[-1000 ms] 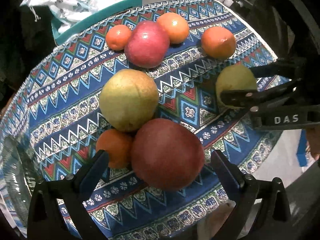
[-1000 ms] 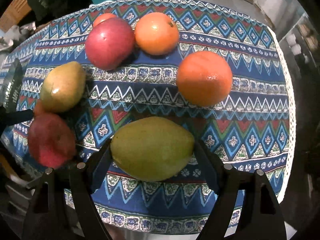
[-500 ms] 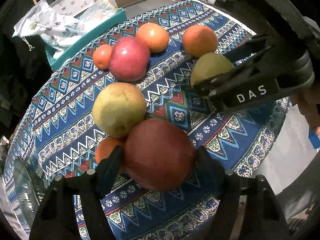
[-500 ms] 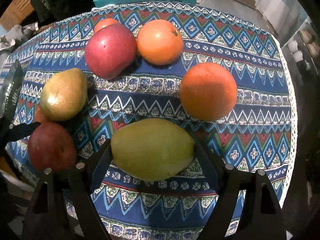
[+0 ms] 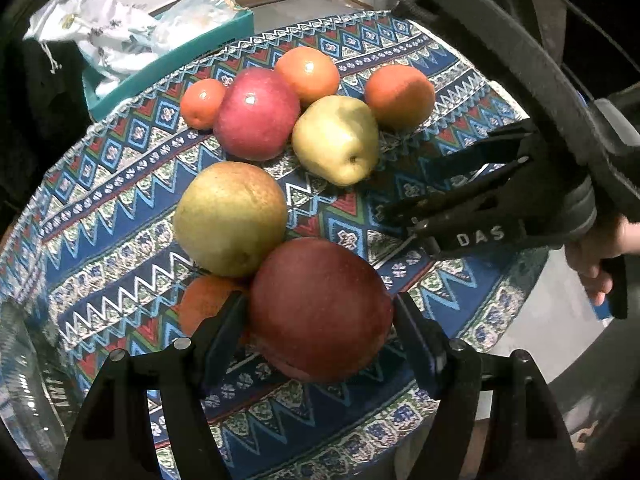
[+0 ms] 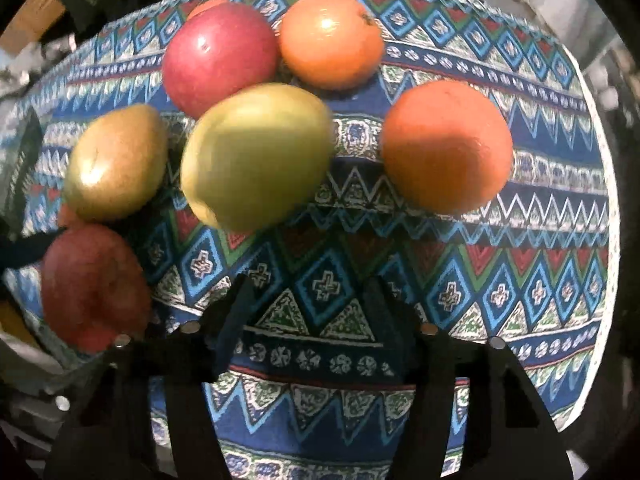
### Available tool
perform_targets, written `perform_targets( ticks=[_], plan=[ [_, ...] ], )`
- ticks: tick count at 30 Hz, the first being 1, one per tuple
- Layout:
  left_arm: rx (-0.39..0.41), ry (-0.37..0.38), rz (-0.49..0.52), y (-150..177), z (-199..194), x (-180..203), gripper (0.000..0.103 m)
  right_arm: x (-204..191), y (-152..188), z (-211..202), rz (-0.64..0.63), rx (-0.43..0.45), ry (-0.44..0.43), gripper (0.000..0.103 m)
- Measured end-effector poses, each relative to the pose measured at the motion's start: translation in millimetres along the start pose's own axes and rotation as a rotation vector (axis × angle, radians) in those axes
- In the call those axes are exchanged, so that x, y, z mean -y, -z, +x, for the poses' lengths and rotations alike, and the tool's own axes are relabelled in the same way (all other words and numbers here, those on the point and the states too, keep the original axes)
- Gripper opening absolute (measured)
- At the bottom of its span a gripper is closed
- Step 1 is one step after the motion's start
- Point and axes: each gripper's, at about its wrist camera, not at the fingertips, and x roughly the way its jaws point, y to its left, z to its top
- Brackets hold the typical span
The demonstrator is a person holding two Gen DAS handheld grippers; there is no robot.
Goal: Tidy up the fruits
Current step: 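Grasp the green mango with the right tool while the left tool grasps the red apple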
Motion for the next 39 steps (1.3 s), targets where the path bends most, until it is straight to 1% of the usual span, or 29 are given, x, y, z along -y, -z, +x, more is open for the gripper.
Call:
perform_targets(
  ticks=[6, 11, 12, 15, 17, 20, 22, 27, 32, 33, 36, 39],
  plan=[
    [-0.005, 0.03, -0.017, -1, 1, 0, 0.075, 18, -12, -22, 0.041, 0.045, -0.002, 0.079],
    [0.002, 0.046, -0.048, -3, 0, -6, 0.075, 25, -18, -35, 0.057, 0.066, -0.004, 0.079],
    [0.004, 0.047, -0.053, -2, -1, -8, 0.075, 22, -22, -35, 0.059, 0.068, -0.008, 0.079],
    [0.004, 0.06, -0.081, -3, -4, -15, 0.075, 32, -23, -38, 0.067, 0.083, -0.029, 0.079],
    [0.003, 0.07, -0.095, -2, -6, -19, 0.075, 28, -22, -35, 0.073, 0.089, -0.032, 0.079],
    [0.007, 0.074, -0.103, 1, -10, -21, 0.075, 28, -30, -29, 0.084, 0.096, -0.049, 0.079],
    [0.009, 0.079, -0.108, 3, -12, -22, 0.075, 31, -26, -29, 0.085, 0.102, -0.061, 0.079],
    [0.017, 0.092, -0.119, 6, -18, -26, 0.075, 21, -40, -16, 0.104, 0.104, -0.094, 0.08],
    [0.018, 0.095, -0.121, 6, -21, -28, 0.075, 6, -48, -2, 0.092, 0.089, -0.08, 0.081],
    [0.018, 0.096, -0.12, 6, -21, -29, 0.075, 2, -50, 1, 0.083, 0.084, -0.078, 0.08],
    [0.018, 0.097, -0.115, 6, -21, -29, 0.075, -8, -51, 6, 0.059, 0.082, -0.093, 0.067],
    [0.019, 0.097, -0.115, 6, -21, -30, 0.075, -21, -51, 8, 0.018, 0.088, -0.047, 0.066]
  ],
)
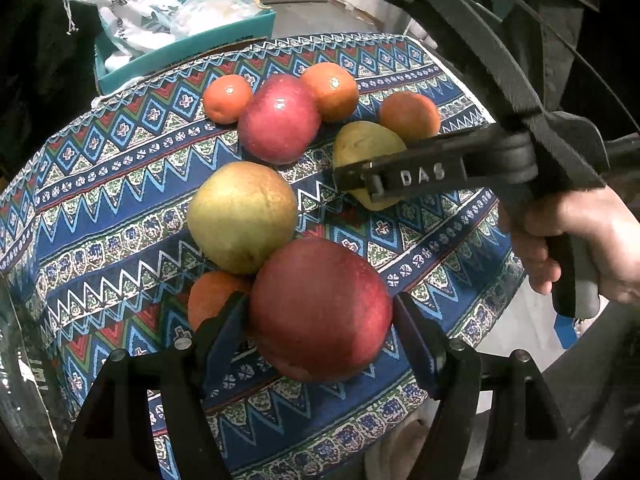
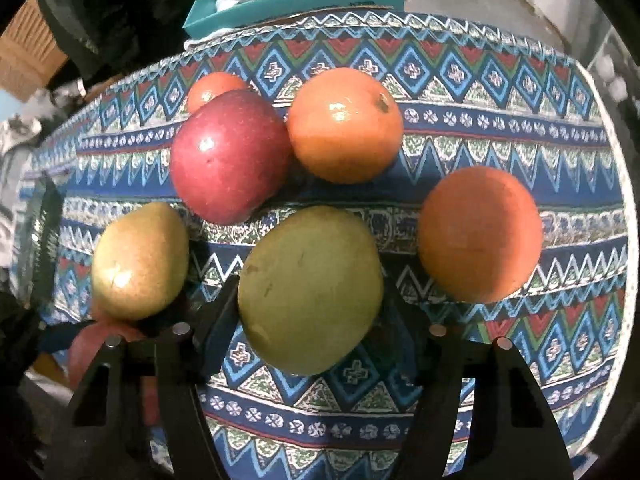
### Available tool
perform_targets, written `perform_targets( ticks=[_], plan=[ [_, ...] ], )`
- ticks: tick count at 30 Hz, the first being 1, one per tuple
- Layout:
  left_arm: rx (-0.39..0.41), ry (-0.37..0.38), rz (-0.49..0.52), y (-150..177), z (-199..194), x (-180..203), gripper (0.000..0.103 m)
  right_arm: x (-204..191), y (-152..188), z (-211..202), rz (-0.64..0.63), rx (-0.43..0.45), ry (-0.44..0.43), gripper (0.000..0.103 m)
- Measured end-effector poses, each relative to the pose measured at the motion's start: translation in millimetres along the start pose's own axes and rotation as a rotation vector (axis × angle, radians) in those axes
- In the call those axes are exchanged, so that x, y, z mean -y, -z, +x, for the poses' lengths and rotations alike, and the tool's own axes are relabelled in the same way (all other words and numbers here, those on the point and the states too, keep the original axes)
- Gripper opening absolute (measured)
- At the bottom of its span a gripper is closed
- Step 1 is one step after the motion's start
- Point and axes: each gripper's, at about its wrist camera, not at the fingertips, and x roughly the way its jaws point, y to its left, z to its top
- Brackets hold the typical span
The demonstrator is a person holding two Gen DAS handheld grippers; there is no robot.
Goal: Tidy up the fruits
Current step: 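Grasp the green mango with the right tool while the left tool grasps the red apple, then lift and carry the red apple and green mango toward the glass bowl with both tools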
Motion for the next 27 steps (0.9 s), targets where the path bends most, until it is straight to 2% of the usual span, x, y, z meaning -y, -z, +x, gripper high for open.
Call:
perform_targets(
  ticks=[4, 12, 27],
  plan=[
    [0.005, 0.001, -0.006, 0, -3, 0, 0.075, -8, 7, -3, -0.023, 0.025, 0.066, 0.066],
    [0.048, 0.003, -0.018, -2, -21, -2, 0.075, -4, 19, -34, -0.008, 0.083, 0.114, 0.066],
    [0.134, -0.027, -0.073, -1, -61, -23, 0.075, -15, 34, -115, -0.049, 0.237, 0.113, 0.066]
  ],
)
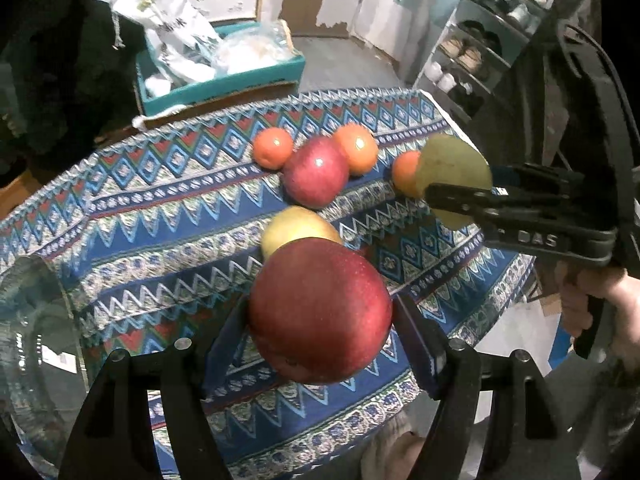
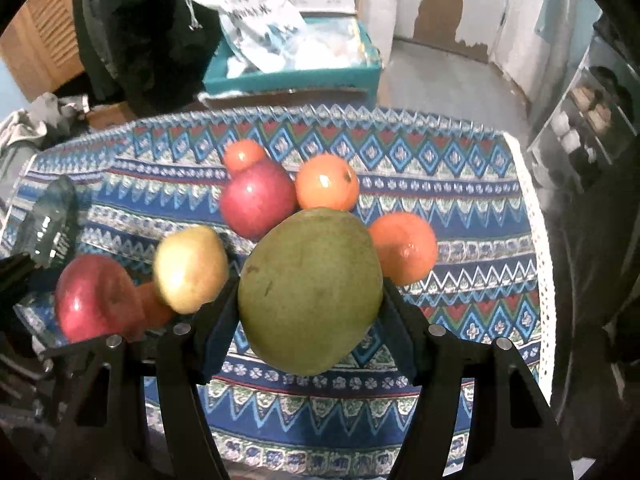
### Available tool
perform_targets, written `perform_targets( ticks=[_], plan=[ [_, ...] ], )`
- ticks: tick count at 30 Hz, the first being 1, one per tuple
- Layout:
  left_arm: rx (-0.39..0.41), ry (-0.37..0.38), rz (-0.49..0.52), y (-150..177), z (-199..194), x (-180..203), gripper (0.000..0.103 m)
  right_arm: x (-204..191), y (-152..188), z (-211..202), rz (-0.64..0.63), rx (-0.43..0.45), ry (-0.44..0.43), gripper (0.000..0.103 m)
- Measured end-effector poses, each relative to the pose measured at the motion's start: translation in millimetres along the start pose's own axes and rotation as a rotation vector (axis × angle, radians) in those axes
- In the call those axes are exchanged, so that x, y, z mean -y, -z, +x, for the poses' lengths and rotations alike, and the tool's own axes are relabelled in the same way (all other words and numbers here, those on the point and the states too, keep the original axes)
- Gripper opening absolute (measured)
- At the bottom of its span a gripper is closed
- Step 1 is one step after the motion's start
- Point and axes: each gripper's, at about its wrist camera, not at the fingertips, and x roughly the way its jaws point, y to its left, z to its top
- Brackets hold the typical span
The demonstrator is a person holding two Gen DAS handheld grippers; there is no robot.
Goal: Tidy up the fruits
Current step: 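Lift and carry the red apple and green mango toward the glass bowl with both tools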
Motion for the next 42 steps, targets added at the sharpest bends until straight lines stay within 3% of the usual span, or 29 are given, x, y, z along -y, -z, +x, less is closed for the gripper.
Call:
perform_targets(
  ticks=[27, 42],
  plan=[
    [0.173, -0.11, -0.103, -9, -76, -71, 0.075, -72, -47, -60, -0.105, 0.199, -0.112, 0.066],
    [0.198, -0.154, -0.231, 12, -97, -131, 0.075, -147, -70, -45, -0.203, 0.187, -0.227, 0.066]
  ],
)
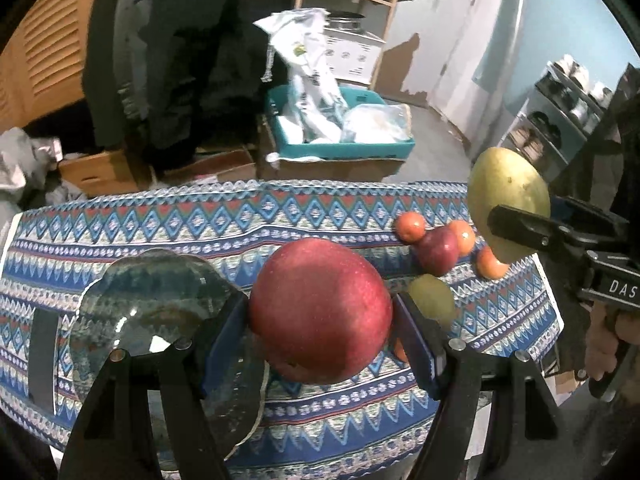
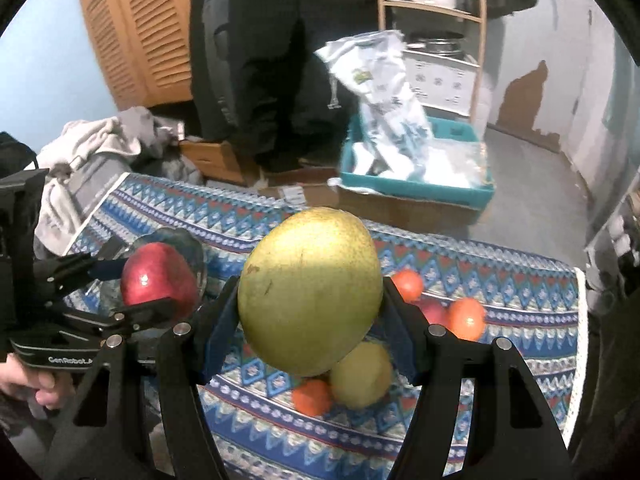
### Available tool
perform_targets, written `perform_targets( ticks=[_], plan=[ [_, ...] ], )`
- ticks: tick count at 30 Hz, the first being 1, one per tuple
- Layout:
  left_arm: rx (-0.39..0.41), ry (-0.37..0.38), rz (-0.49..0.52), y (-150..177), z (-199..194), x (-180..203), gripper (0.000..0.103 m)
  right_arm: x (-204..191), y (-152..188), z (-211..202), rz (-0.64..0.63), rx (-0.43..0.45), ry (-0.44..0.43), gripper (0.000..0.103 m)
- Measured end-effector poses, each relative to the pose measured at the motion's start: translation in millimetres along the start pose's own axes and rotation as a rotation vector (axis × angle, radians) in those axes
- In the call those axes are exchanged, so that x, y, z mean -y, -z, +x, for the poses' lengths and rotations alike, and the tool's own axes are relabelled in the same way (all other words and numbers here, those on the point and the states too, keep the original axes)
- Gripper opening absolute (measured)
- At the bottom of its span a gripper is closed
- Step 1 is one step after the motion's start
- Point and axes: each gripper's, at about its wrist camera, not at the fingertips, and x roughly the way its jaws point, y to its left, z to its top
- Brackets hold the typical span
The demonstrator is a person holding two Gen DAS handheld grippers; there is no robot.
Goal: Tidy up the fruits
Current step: 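Lift and carry the red apple and green mango toward the glass bowl with both tools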
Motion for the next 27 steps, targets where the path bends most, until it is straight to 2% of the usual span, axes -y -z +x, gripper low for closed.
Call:
perform_targets(
  ticks=[14, 27],
  plan=[
    [0.0, -0.08, -0.108, 17, -5, -72, 0.075, -71, -13, 61, -0.082, -0.076, -0.111, 0.066],
    [-0.056, -0.171, -0.208, 45, 7, -136, 0.075, -123, -14, 127, -0.114, -0.163, -0.225, 0.066]
  ],
)
